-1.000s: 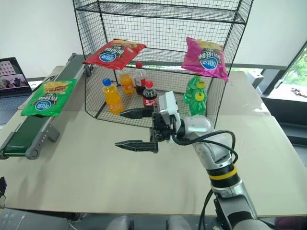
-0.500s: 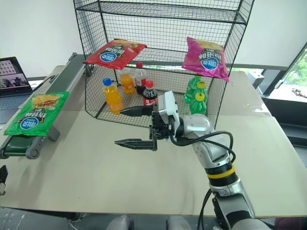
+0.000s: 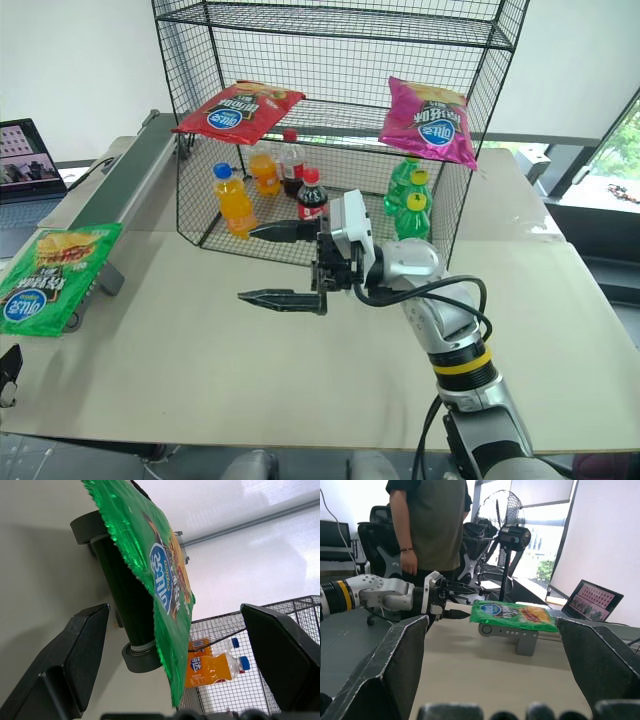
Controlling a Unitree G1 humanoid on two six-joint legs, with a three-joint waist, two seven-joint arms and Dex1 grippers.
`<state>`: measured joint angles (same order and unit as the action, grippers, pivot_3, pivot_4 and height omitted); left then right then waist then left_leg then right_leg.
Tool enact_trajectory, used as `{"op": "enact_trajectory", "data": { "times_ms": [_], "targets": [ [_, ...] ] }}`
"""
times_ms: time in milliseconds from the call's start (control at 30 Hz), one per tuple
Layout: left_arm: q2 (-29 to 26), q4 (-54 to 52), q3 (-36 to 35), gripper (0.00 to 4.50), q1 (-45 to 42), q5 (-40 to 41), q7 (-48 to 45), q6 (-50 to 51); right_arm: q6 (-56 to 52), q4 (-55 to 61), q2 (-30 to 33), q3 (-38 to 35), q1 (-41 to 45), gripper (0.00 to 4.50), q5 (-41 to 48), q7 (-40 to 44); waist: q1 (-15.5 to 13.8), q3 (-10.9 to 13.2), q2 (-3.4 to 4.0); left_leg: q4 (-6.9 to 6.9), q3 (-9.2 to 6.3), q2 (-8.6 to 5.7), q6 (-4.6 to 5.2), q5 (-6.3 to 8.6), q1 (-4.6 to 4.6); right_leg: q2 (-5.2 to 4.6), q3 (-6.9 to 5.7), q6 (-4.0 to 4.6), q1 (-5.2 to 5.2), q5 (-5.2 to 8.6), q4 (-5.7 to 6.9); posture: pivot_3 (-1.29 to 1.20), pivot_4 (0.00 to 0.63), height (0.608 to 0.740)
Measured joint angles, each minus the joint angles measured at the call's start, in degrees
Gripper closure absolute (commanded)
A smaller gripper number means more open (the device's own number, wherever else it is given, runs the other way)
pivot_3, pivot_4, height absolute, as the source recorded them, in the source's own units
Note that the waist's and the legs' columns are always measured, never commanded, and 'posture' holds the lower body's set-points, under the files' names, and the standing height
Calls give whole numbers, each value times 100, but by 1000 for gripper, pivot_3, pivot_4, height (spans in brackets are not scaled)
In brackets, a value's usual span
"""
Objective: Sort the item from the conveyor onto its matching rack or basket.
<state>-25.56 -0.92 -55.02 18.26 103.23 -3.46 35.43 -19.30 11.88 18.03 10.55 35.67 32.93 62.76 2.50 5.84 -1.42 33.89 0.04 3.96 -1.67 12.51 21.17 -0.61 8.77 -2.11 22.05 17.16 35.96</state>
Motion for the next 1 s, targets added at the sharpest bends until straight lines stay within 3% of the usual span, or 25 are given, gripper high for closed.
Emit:
{"op": "enact_trajectory", "data": {
  "times_ms": [33, 133, 300, 367, 400, 633, 767, 867, 1000],
  "targets": [
    [3, 48, 1, 34, -2, -47, -4, -1, -14, 2, -1, -1, 0, 0, 5, -21, 2, 0, 0, 0, 0, 0, 0, 0, 0, 0, 0, 0, 1, 0, 0, 0, 150, 738],
    [30, 78, 1, 925, -17, -192, -8, -26, -49, 3, 13, -11, 0, 0, 11, -38, 1, 1, 0, -1, 0, 0, 0, 0, 0, 0, 0, 1, 2, 0, 0, 0, 150, 738],
    [32, 75, -31, 3396, -69, -213, -41, -45, -64, 3, 57, -11, 0, 0, 11, -34, -1, 1, -1, -1, 0, 0, -1, 0, 0, 0, 0, 1, 2, 0, -1, 0, 150, 738],
    [32, 75, -31, 4270, -68, -243, -41, -44, -64, 3, 56, -11, 0, 0, 11, -39, 3, 1, -1, -1, 0, 0, -1, 1, 0, 0, 0, 1, 2, 1, -1, 0, 150, 738],
    [32, 75, -31, 4452, -70, -250, -41, -43, -64, 3, 56, -12, 0, 0, 11, -42, 4, 1, -1, -2, 0, 0, -1, 1, 1, 0, 0, 1, 3, 1, -1, 0, 150, 738],
    [43, -590, -110, 4452, 10, -59, 151, -42, -113, 59, 80, -72, -20, 0, 9, -219, -8, 5, -9, -2, -1, 0, -2, 1, 3, -4, 0, 1, 3, 1, -2, 0, 150, 738],
    [-417, -1675, -78, 4452, -82, 445, 573, -32, -150, 293, 72, -279, -151, 0, -9, -719, -39, 6, -16, -2, -4, -1, -11, -3, 8, -9, -4, 1, 3, 0, -4, 0, 150, 738],
    [-870, -2441, 192, 4452, -626, 786, 860, -34, -151, 474, 40, -444, -299, 0, -55, -1222, -66, 9, -2, -2, -1, -10, -20, -8, 6, -17, -3, -1, -2, -1, -9, 0, 150, 738],
    [-1106, -2776, 1075, 4452, -1972, 879, 1251, -35, -107, 718, -129, -731, -569, 0, -376, -2142, -109, 11, 2, -6, -3, -11, -38, -19, 12, -13, -4, -7, 0, -4, -10, 0, 150, 738]
  ]
}}
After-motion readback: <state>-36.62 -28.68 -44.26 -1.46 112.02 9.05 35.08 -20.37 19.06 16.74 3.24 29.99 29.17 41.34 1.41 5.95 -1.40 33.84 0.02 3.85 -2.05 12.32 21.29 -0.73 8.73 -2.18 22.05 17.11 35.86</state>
